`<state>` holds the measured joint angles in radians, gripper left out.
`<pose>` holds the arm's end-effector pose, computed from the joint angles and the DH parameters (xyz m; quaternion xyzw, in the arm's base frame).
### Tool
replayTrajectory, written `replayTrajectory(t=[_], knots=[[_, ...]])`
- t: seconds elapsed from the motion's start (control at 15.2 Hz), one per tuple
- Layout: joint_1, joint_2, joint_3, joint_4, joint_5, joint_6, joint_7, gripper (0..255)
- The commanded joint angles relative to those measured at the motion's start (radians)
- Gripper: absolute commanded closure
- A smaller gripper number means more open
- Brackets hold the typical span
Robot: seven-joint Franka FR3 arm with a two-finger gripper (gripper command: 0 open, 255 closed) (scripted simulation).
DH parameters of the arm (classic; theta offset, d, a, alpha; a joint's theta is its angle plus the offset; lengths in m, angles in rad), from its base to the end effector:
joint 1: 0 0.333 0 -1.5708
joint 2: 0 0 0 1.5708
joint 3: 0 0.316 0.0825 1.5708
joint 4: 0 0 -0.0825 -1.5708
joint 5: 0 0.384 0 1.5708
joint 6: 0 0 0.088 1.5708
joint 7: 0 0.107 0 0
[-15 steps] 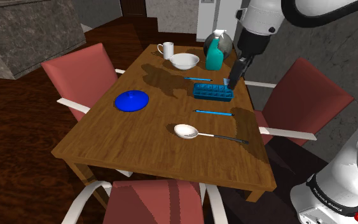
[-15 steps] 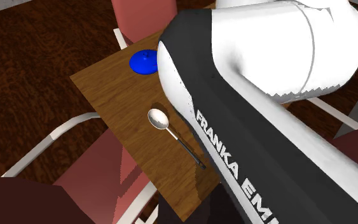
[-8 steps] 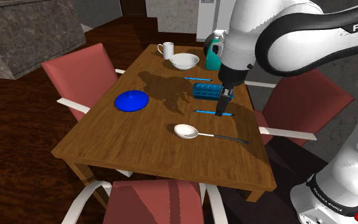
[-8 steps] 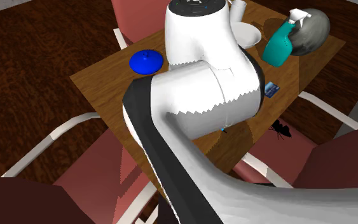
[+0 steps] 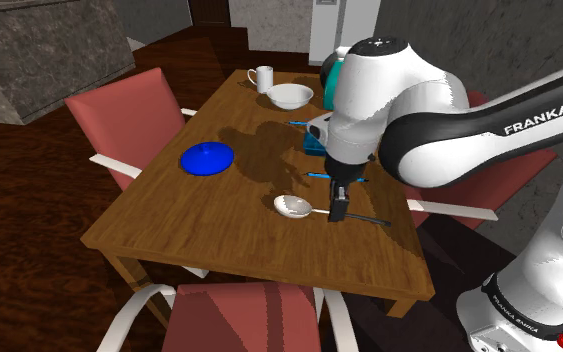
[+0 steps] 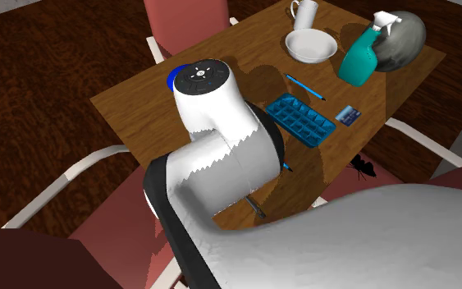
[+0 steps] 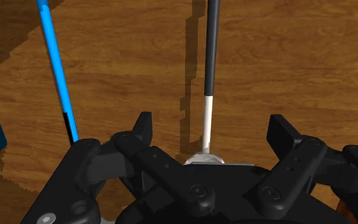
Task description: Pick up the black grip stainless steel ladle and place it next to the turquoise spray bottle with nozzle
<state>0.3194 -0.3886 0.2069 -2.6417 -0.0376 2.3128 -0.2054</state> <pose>0.3487 0.1985 0.3740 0.9301 0.3626 0.0334 0.0486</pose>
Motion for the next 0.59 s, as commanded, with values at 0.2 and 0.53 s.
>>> replayTrajectory(t=[0.2, 0.53], knots=[[-0.009, 0.058, 0.007, -0.031, -0.018, 0.088, 0.010, 0], [-0.013, 0.077, 0.009, -0.039, -0.025, 0.114, 0.014, 0]])
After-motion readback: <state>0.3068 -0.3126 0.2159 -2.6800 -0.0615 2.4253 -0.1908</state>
